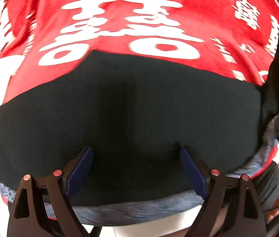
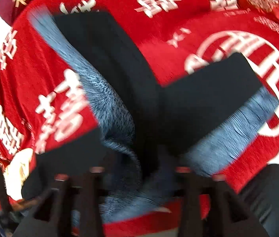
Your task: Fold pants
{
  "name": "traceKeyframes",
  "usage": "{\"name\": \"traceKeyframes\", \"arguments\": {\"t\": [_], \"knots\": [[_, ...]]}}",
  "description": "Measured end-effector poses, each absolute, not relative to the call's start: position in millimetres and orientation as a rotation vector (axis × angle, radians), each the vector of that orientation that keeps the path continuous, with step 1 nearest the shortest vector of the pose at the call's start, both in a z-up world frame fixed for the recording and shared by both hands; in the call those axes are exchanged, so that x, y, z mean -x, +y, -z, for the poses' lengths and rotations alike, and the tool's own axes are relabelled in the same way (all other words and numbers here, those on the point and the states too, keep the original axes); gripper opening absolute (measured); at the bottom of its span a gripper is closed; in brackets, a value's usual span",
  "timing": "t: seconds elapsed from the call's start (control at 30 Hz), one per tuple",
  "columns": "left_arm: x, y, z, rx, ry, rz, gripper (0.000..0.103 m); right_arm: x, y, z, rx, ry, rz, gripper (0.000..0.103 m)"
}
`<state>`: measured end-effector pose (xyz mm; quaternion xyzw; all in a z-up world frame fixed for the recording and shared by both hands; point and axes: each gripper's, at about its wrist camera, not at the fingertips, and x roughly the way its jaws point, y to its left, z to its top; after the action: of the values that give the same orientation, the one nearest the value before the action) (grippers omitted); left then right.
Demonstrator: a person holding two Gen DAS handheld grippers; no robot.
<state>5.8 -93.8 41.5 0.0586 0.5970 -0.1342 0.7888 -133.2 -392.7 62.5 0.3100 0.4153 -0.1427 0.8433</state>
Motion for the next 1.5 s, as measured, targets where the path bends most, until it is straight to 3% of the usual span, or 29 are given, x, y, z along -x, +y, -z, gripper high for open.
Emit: {"name": "traceKeyframes", "arguments": {"t": [0.03, 0.2, 0.23, 0.27, 0.53, 0.57, 0.6, 0.63, 0.7, 0.83, 0.97, 1.0, 1.07, 1.1, 1.13, 1.17, 1.2, 1.37, 1.5], "knots": [[-3.0, -102.3, -43.6, -0.128, 1.288, 0.313, 0.091, 142.0, -402.2, -62.7, -0.659, 0.861, 0.319, 0.067], [6.2, -138.6, -44.2, -0.187, 1.287, 0.362, 0.091, 153.1, -429.5, -70.7, -0.643, 0.802, 0.274, 0.071], [7.7, -145.3, -42.1, -0.199, 1.295, 0.365, 0.091, 153.0, -437.2, -71.2, -0.642, 0.799, 0.271, 0.086], [9.4, -148.4, -41.8, -0.209, 1.296, 0.364, 0.091, 153.1, -445.5, -69.6, -0.644, 0.799, 0.28, 0.093], [15.5, -172.8, -35.7, -0.256, 1.315, 0.369, 0.091, 183.6, -520.8, -42.7, -0.895, 0.672, 0.28, 0.092], [15.0, -175.7, -34.3, -0.262, 1.317, 0.365, 0.091, 185.0, -530.3, -39.6, -0.909, 0.661, 0.275, 0.078], [14.9, -178.4, -34.1, -0.268, 1.317, 0.361, 0.091, 181.1, -532.3, -37.3, -0.914, 0.668, 0.268, 0.057], [14.1, -180.5, -34.4, -0.268, 1.317, 0.363, 0.091, 176.9, -538.0, -35.2, -0.914, 0.698, 0.269, 0.011], [13.5, -182.7, -36.9, -0.259, 1.314, 0.367, 0.091, 176.5, -545.6, -42.7, -0.911, 0.685, 0.248, 0.009], [9.2, -186.9, -36.1, -0.241, 1.316, 0.362, 0.091, 173.4, -518.5, -87.8, -0.598, 0.628, 0.216, 0.009], [9.1, -198.5, -30.7, -0.285, 1.305, 0.344, 0.091, 157.4, -543.9, -39.9, -0.708, 0.781, 0.255, 0.01], [9.6, -200.0, -30.5, -0.295, 1.302, 0.341, 0.092, 155.5, -552.5, -19.7, -0.781, 0.844, 0.24, 0.012], [8.7, -197.8, -31.7, -0.284, 1.309, 0.344, 0.092, 166.3, -563.0, -16.8, -0.864, 0.793, 0.209, 0.013], [7.5, -195.1, -32.5, -0.269, 1.315, 0.345, 0.092, 170.0, -565.5, -20.3, -0.855, 0.812, 0.223, 0.019], [6.7, -193.0, -33.3, -0.257, 1.318, 0.34, 0.092, 175.6, -568.0, -26.5, -0.832, 0.82, 0.255, 0.041], [5.6, -191.2, -34.4, -0.246, 1.32, 0.332, 0.092, 183.9, -571.6, -33.9, -0.808, 0.818, 0.317, 0.071], [4.6, -190.3, -35.8, -0.237, 1.317, 0.331, 0.092, 192.7, -574.9, -41.2, -0.782, 0.808, 0.388, 0.081], [8.3, -197.4, -36.7, -0.248, 1.306, 0.348, 0.092, 215.0, -562.9, -92.5, -0.586, 0.726, 0.458, 0.084], [17.0, -208.9, -36.2, -0.286, 1.291, 0.38, 0.092, 184.1, -490.2, -101.7, -0.343, 0.8, 0.224, 0.084]]}}
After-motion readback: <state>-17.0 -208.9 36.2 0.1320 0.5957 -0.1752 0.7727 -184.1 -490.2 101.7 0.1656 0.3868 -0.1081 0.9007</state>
